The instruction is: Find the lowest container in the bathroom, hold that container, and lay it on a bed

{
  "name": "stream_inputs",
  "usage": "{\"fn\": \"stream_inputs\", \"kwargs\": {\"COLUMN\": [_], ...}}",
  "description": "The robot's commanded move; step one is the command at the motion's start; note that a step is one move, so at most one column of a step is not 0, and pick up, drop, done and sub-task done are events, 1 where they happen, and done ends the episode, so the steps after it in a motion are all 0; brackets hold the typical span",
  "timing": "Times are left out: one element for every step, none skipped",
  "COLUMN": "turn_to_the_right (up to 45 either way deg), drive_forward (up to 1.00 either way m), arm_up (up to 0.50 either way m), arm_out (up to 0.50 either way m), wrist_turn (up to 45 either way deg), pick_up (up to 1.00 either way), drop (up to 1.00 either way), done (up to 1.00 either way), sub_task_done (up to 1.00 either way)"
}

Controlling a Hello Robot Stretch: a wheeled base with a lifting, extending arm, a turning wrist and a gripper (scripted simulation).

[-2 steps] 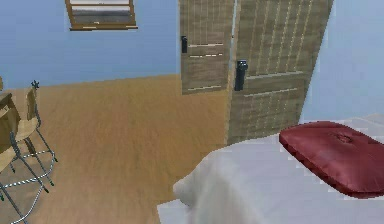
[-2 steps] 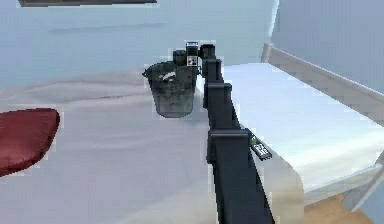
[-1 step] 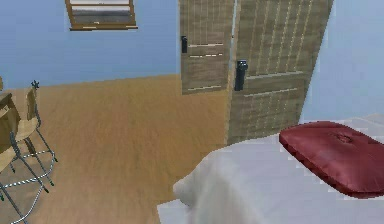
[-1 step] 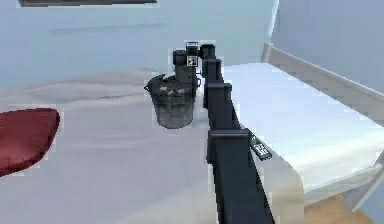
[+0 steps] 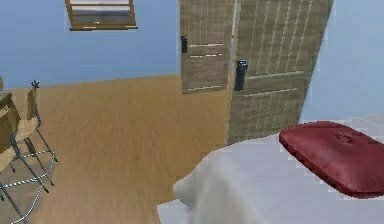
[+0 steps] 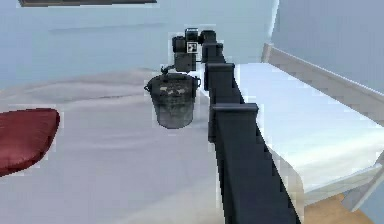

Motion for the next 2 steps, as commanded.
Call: {"fn": "stream_inputs", "kwargs": {"turn_to_the_right": [0.0,0.0], "drive_forward": [0.00,0.00], "arm_up": [0.00,0.00], "arm_out": [-0.08,0.00], "wrist_turn": [0.0,0.0], "pick_up": [0.00,0.00], "drop": [0.00,0.00], "done": [0.00,1.00], "sub_task_done": [0.00,0.00]}}
